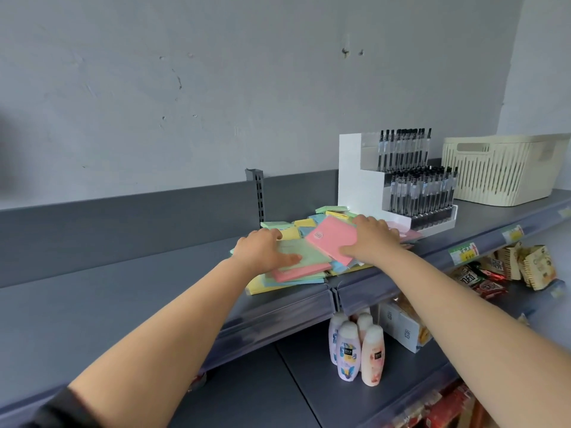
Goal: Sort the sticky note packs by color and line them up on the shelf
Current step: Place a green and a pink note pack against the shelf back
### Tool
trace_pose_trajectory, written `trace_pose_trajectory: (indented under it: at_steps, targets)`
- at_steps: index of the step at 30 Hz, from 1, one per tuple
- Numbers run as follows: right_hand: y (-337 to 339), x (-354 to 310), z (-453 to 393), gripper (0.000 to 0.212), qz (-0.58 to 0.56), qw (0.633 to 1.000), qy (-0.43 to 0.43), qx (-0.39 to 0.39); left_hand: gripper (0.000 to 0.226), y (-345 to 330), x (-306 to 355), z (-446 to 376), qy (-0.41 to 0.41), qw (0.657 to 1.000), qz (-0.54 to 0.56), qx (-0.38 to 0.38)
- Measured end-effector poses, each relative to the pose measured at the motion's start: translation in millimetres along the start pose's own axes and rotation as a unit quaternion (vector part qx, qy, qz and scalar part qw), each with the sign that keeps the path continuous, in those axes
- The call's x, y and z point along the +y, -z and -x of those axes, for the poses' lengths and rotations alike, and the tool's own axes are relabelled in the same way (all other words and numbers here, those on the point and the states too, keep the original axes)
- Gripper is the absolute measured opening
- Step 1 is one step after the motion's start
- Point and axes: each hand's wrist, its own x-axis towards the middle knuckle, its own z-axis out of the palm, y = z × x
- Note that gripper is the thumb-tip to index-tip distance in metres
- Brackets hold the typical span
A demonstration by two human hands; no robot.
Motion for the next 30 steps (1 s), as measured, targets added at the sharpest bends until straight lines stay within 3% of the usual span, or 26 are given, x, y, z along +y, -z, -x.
trace_pose_trajectory:
  at_steps: [6, 13, 16, 22, 30]
  targets:
    - [3.3, -3.3, -6.4, 0.027, -0.23, 0.969, 0.048, 0.07, 0.059, 6.8, -9.8, 3.7, 0.051, 0.96, 0.273, 0.047]
    - [7.8, -42.4, -0.5, 0.026, -0.398, 0.904, 0.124, 0.095, 0.028, 27.6, -45.7, 28.7, 0.106, 0.859, 0.477, 0.155]
    - [12.5, -72.8, 3.9, 0.027, -0.427, 0.885, 0.164, 0.081, 0.025, 42.2, -72.0, 48.0, 0.118, 0.853, 0.473, 0.188]
    - [7.5, -143.8, 20.9, 0.025, -0.365, 0.897, 0.244, 0.045, 0.025, 74.4, -136.4, 96.9, 0.133, 0.856, 0.437, 0.241]
    - [-10.6, -253.6, 51.9, 0.022, -0.366, 0.876, 0.313, -0.011, 0.027, 119.0, -229.3, 164.0, 0.131, 0.87, 0.385, 0.28]
